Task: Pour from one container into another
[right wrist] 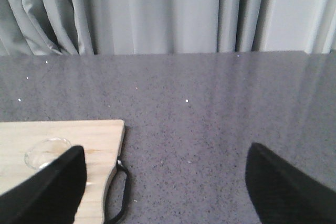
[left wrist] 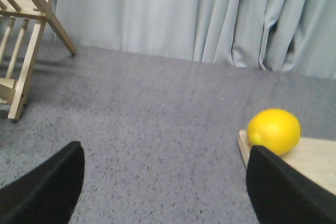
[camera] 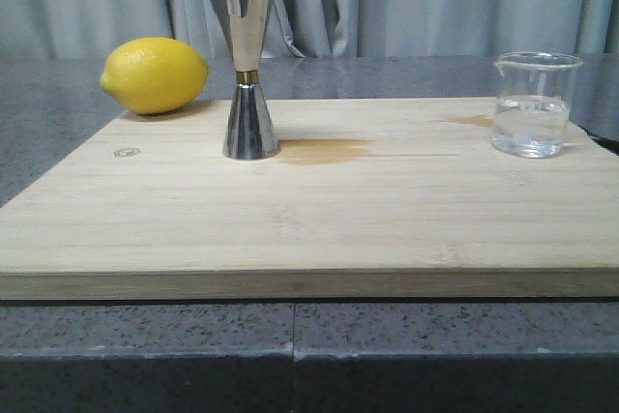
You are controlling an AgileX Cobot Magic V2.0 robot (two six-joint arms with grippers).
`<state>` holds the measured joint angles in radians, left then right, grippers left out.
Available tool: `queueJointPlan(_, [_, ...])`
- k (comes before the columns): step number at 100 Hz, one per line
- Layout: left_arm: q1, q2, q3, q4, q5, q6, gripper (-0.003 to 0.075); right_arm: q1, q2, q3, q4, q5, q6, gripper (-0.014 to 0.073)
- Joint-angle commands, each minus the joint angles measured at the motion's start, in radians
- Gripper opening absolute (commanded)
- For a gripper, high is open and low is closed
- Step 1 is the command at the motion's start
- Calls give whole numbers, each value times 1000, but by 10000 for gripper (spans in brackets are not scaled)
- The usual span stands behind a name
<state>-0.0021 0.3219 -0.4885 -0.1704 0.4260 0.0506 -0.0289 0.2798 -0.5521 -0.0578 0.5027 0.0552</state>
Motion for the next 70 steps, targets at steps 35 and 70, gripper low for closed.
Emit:
queueJointPlan(35, [-116,284,-232,-309,263,435,587,-8,205,-149,-1,95,-3,575])
queueJointPlan(70, [-140,548,-236,-708,301,797,587,-8,226,-149,-1,95,-3,575])
